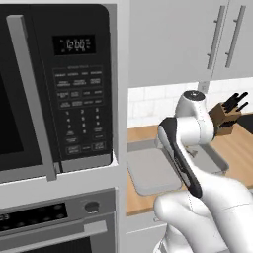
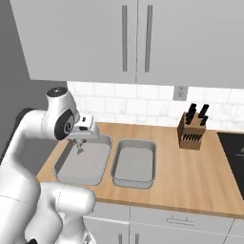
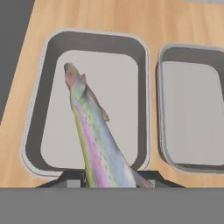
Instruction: Place one sweet potato and one fish in each tupperware on the nearby counter, to pack two identical lunches.
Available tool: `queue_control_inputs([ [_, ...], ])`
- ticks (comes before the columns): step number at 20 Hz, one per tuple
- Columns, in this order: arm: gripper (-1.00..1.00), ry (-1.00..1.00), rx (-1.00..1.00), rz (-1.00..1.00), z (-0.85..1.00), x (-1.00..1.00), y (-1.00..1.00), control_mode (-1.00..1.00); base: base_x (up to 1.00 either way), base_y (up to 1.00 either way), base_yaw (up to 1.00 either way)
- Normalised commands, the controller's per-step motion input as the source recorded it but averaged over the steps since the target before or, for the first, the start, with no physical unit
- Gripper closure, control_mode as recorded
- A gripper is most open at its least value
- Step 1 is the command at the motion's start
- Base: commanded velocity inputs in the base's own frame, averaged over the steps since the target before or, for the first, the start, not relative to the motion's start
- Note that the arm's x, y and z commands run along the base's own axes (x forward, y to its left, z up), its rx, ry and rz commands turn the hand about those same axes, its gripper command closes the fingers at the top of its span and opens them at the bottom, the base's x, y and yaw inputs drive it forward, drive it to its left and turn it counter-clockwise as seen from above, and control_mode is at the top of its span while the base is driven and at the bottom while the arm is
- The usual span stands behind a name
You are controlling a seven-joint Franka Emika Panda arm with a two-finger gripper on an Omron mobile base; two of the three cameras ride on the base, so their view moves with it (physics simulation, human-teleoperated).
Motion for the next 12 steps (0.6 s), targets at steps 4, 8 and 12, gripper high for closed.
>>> queue_control_inputs([
  [4,1.0,0.17,0.0,0.03,-0.94,1.0,0.31,-1.0,0.0,0.0,0.0],
  [8,1.0,0.17,0.0,0.05,-0.86,0.87,0.02,-1.0,0.0,0.0,0.0],
  [12,1.0,0.07,0.0,0.05,-0.83,0.81,0.05,-1.0,0.0,0.0,0.0],
])
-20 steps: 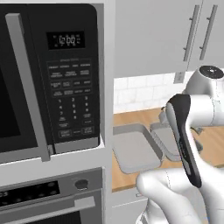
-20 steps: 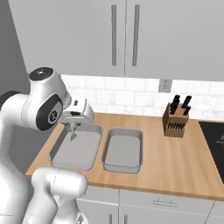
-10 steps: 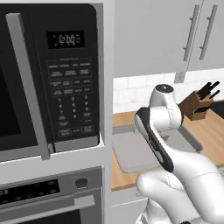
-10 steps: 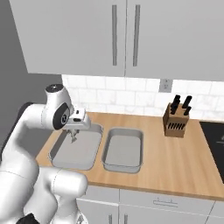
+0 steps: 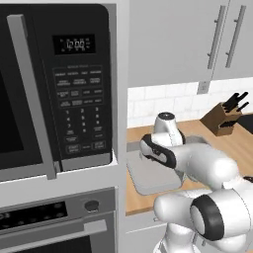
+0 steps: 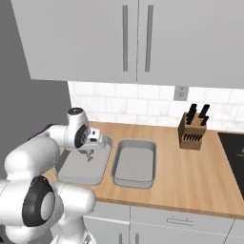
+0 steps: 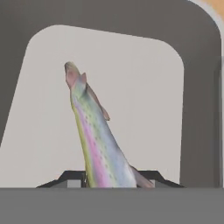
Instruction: Place one sweet potato and one fish in each tupperware on the nearby counter, to pack two identical lunches.
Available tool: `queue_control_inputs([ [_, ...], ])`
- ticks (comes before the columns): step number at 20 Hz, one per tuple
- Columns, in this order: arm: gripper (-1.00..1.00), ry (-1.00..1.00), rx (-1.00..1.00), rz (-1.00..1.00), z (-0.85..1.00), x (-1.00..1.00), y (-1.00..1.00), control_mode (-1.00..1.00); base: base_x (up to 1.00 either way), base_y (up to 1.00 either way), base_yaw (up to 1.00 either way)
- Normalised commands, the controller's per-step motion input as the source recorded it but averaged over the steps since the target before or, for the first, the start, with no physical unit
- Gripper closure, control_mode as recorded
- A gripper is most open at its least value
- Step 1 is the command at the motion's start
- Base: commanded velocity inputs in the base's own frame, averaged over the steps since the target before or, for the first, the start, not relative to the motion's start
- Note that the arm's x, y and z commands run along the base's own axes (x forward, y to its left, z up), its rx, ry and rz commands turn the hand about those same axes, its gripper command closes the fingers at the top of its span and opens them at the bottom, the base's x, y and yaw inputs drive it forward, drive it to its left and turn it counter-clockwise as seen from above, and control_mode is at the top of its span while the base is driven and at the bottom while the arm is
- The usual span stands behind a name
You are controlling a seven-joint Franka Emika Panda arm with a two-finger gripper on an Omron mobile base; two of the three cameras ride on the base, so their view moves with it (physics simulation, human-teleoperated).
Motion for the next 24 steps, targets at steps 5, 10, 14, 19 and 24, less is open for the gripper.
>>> queue_control_inputs([
  [5,-1.0,0.01,0.0,0.0,-0.59,0.79,0.15,-1.0,0.0,0.0,0.0],
  [10,-1.0,0.0,0.0,0.0,-0.03,0.09,0.0,-1.0,0.0,0.0,0.0],
  [14,-1.0,0.0,0.02,0.0,0.66,-0.08,0.0,-1.0,0.0,0.0,0.0],
  [19,-1.0,-0.11,0.0,0.0,0.94,-0.85,0.0,-1.0,0.0,0.0,0.0],
  [24,-1.0,-0.25,0.01,0.0,1.0,-1.0,-0.04,-1.0,0.0,0.0,0.0],
])
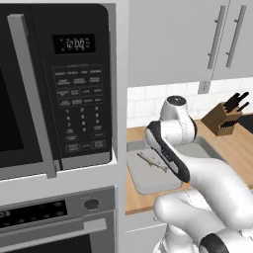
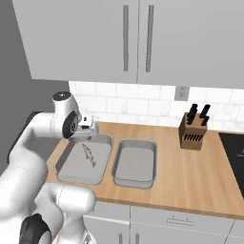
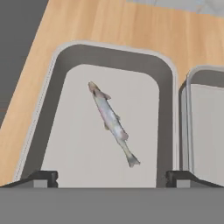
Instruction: Place one sweet potato and one fish in each tupperware on the nearby counter, to pack two identical lunches.
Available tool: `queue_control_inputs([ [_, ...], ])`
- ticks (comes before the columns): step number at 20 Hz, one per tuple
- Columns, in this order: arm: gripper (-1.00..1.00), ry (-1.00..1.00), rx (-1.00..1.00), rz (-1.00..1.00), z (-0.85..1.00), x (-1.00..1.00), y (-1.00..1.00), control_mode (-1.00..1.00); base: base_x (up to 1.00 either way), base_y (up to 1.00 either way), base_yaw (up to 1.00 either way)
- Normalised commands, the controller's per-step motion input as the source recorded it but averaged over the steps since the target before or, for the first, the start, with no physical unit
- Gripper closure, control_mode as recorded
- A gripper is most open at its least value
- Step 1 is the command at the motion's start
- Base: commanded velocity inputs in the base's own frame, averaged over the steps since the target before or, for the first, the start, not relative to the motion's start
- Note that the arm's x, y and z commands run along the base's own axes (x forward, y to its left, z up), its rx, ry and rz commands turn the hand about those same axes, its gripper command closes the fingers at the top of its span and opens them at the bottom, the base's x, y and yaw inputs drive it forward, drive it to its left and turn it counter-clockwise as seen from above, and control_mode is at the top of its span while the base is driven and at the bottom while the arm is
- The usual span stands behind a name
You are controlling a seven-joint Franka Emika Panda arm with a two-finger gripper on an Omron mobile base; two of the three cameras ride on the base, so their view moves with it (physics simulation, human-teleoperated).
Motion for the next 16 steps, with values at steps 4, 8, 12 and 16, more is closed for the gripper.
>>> queue_control_inputs([
  [4,-1.0,-0.16,0.04,0.0,0.96,-1.0,-0.14,-1.0,0.0,0.0,0.0],
  [8,-1.0,0.0,0.05,0.0,0.54,-0.91,-0.32,-1.0,0.0,0.0,0.0],
  [12,-1.0,0.0,0.02,0.0,0.12,-0.58,-0.21,-1.0,0.0,0.0,0.0],
  [16,-1.0,-0.05,0.0,0.0,0.22,-0.49,-0.01,-1.0,0.0,0.0,0.0],
])
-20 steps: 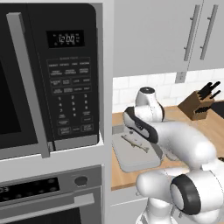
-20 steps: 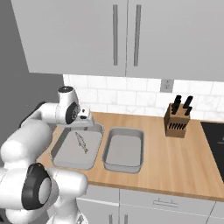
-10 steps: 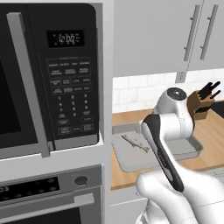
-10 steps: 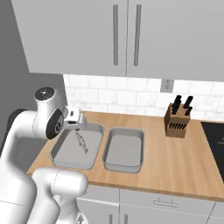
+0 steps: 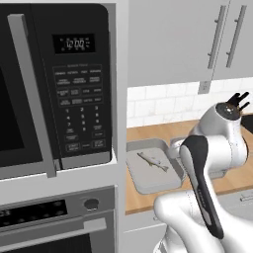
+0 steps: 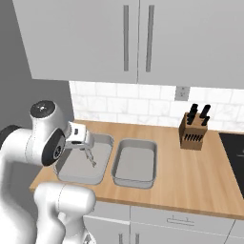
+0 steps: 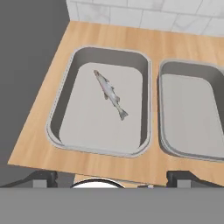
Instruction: Place one sweet potato and one fish in each tupperware on the nearby counter, to pack two identical lunches.
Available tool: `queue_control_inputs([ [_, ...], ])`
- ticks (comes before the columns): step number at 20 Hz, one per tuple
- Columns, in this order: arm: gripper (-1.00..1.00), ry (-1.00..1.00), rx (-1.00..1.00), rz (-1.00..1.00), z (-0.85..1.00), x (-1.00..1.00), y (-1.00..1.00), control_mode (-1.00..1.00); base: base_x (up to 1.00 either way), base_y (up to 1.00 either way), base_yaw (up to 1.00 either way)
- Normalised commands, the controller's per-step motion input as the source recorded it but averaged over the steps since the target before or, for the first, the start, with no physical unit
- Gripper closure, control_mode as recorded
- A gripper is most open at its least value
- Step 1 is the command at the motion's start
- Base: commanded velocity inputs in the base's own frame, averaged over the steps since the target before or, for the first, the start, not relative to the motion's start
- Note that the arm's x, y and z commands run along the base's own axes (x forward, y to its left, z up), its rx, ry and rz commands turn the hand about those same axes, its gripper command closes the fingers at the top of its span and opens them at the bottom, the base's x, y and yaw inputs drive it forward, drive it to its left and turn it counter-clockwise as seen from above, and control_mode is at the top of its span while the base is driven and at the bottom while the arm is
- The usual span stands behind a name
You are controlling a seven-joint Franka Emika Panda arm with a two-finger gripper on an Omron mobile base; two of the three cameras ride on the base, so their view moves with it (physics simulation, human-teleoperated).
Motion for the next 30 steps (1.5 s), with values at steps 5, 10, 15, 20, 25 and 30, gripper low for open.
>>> queue_control_inputs([
  [5,-1.0,0.13,0.01,-0.01,0.52,-0.53,-0.07,-1.0,0.0,0.0,0.0],
  [10,-1.0,0.12,-0.01,0.0,0.01,-0.35,0.0,1.0,-0.15,0.0,0.0],
  [15,-1.0,0.0,0.0,0.0,0.0,0.0,0.0,1.0,-1.0,0.0,0.0],
  [20,-1.0,0.0,0.0,0.0,0.0,0.0,0.0,1.0,-0.93,0.22,0.09],
  [25,-1.0,0.0,0.0,0.0,0.0,0.0,0.0,1.0,-0.44,0.85,0.37],
  [30,-1.0,0.0,0.0,0.0,0.0,0.0,0.0,1.0,-0.16,0.85,0.45],
])
